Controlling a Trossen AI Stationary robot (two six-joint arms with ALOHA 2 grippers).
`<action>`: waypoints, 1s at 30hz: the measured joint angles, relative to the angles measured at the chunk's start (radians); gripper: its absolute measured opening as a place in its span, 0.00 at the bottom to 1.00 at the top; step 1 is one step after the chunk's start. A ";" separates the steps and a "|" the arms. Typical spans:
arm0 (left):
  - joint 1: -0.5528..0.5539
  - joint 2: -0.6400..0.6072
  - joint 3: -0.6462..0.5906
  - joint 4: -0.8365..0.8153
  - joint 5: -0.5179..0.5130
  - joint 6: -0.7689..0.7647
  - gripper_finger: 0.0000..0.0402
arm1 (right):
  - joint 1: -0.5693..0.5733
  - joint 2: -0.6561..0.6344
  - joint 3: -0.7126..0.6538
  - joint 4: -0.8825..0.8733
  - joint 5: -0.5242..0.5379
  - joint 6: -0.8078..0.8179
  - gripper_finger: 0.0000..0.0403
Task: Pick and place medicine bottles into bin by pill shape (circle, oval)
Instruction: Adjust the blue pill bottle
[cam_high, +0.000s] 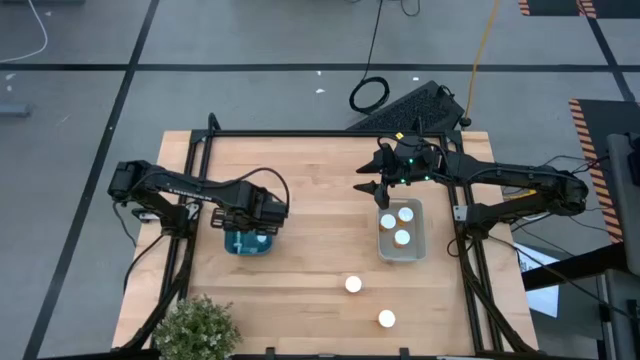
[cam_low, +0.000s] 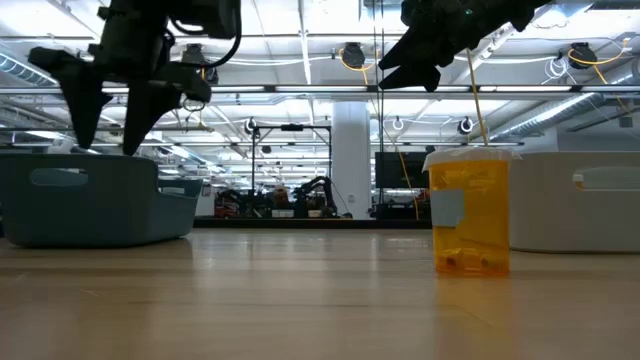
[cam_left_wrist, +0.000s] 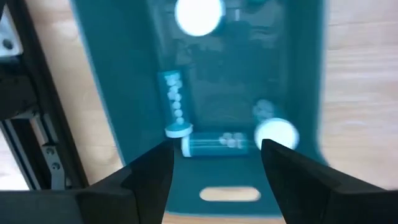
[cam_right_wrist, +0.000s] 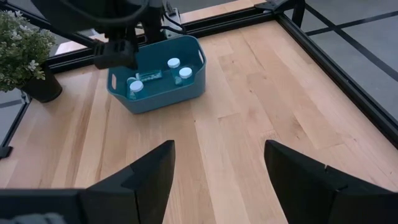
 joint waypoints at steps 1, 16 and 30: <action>-0.003 0.000 -0.014 0.003 0.002 -0.006 0.61 | 0.000 0.000 0.000 0.000 0.000 0.000 0.60; -0.006 0.000 -0.179 0.143 0.004 -0.085 0.61 | 0.000 0.000 0.000 -0.001 -0.027 0.000 0.60; -0.006 0.000 -0.223 0.166 -0.030 -0.077 0.42 | 0.000 0.000 0.000 -0.003 -0.027 0.000 0.60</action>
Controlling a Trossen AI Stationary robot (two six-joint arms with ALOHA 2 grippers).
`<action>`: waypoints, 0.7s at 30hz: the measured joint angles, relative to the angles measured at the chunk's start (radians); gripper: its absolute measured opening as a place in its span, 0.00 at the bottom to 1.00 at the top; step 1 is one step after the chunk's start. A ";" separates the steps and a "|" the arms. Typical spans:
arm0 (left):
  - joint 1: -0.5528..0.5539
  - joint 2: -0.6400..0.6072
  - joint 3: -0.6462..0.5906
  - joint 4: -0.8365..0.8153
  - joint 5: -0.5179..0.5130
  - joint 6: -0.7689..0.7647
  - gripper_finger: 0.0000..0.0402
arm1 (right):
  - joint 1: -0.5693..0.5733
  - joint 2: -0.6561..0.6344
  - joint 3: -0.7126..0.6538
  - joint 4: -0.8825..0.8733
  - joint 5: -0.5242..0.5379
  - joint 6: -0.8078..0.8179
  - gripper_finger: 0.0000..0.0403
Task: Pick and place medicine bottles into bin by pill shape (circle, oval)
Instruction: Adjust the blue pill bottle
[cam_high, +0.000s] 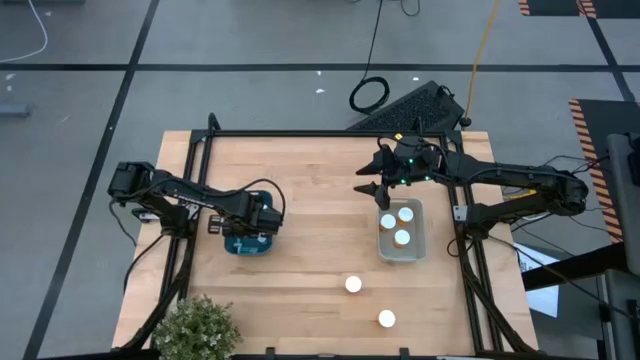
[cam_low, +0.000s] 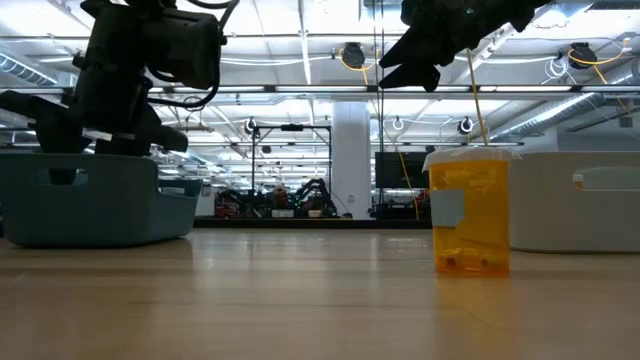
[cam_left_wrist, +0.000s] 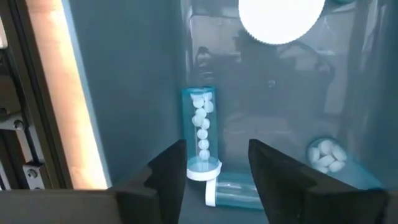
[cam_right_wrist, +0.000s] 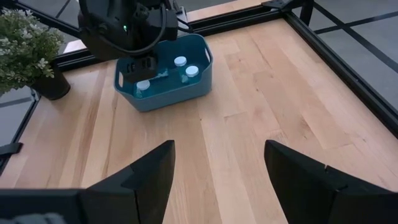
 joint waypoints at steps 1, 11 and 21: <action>0.000 0.000 0.000 0.003 -0.005 0.000 0.41 | 0.000 0.000 0.000 0.000 0.000 0.000 0.60; 0.000 0.000 -0.033 0.023 -0.015 0.000 0.35 | 0.000 0.000 0.000 0.002 0.001 0.000 0.60; 0.000 0.000 -0.061 0.055 -0.011 0.000 0.36 | 0.000 0.000 0.000 0.002 0.002 0.000 0.60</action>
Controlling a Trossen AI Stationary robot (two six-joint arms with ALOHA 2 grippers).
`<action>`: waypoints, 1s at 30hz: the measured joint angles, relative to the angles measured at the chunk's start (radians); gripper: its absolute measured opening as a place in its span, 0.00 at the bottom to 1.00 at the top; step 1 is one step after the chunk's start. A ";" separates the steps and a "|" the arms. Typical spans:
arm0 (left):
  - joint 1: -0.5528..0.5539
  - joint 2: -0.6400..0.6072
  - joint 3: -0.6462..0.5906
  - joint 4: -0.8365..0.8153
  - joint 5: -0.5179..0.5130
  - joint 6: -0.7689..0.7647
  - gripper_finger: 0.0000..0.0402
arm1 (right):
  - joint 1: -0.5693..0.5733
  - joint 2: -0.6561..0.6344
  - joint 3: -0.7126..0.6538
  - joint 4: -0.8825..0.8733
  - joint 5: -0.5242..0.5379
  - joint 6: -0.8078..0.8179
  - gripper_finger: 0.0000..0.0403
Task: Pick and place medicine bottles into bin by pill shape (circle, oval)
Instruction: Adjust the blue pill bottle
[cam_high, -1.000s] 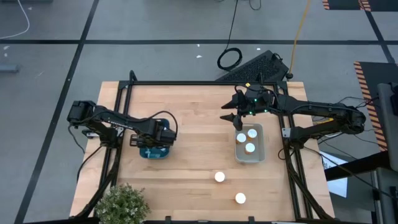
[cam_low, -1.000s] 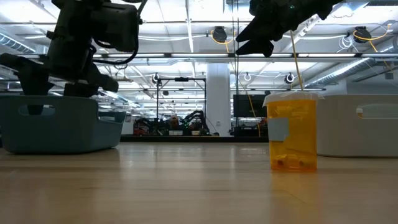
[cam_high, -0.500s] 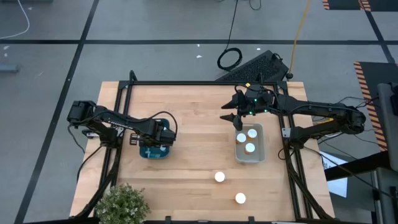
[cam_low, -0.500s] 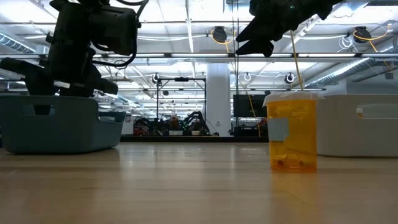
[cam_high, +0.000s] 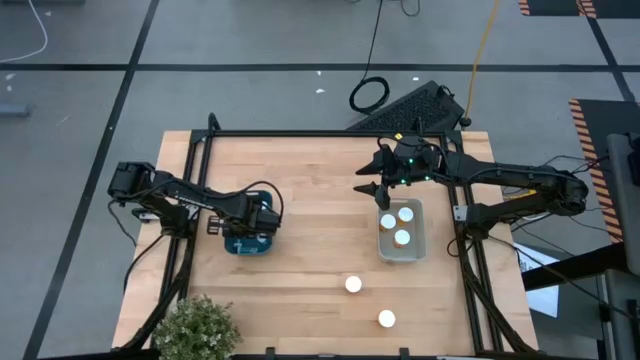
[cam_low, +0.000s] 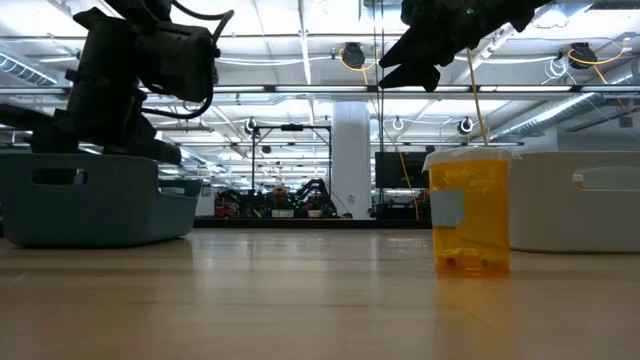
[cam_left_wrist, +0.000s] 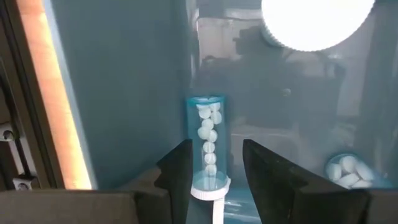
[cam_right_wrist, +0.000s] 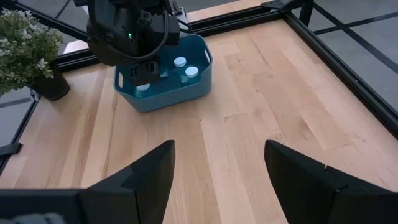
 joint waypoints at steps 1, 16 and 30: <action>0.000 0.000 0.000 0.000 -0.004 0.000 0.36 | 0.000 0.000 0.000 0.000 0.000 0.000 0.60; 0.009 0.000 -0.038 0.004 -0.011 0.018 0.36 | 0.000 0.000 0.000 0.000 0.001 0.000 0.60; 0.009 0.000 -0.040 0.052 -0.028 0.033 0.36 | 0.000 0.000 0.000 0.000 0.001 -0.003 0.60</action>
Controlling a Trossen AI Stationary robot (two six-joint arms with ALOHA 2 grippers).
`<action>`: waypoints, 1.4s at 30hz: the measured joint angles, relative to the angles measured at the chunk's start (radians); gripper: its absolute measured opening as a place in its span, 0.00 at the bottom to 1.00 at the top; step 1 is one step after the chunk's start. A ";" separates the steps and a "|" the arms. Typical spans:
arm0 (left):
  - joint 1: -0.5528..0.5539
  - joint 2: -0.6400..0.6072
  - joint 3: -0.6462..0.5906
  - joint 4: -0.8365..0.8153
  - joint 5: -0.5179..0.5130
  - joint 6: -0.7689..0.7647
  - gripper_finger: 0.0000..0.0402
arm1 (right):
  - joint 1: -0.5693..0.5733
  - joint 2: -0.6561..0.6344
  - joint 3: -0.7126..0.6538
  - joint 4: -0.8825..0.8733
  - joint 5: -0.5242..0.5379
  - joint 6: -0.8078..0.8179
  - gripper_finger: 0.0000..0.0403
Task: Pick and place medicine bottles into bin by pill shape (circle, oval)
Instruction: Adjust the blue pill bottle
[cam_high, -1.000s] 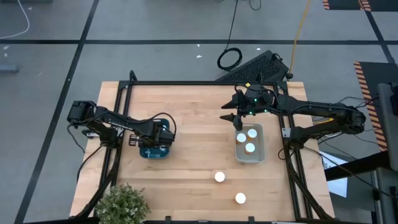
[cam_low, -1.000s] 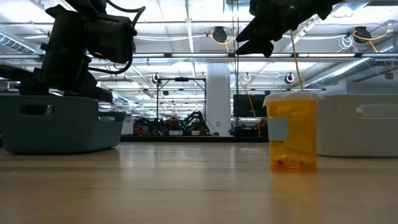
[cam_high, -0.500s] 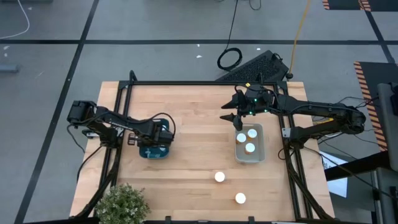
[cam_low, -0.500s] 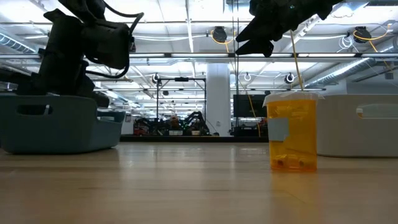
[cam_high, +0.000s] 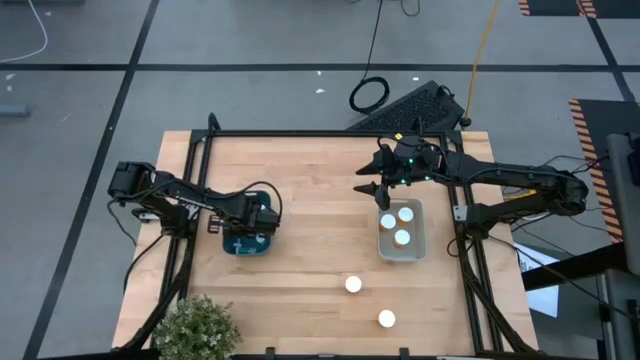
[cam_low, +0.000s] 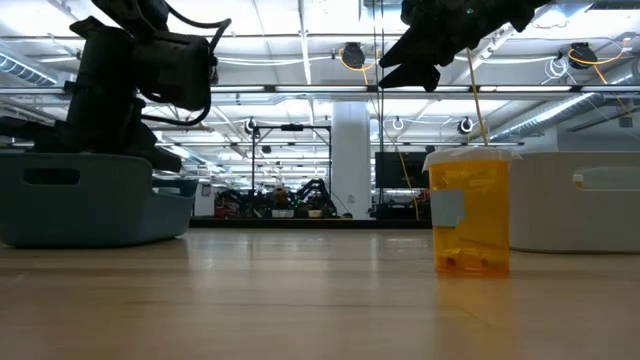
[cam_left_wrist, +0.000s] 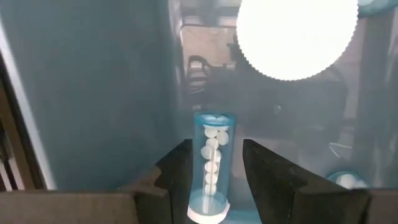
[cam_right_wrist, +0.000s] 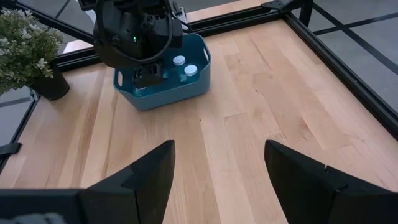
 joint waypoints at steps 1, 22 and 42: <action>0.000 0.000 0.000 0.000 -0.003 0.000 0.36 | 0.000 0.000 0.000 0.000 0.000 0.000 0.60; 0.000 0.000 -0.053 0.068 0.002 0.015 0.36 | 0.000 0.000 0.000 0.000 0.001 0.003 0.60; 0.000 0.000 -0.054 0.071 -0.012 0.023 0.36 | 0.000 0.000 0.000 0.000 0.001 0.003 0.60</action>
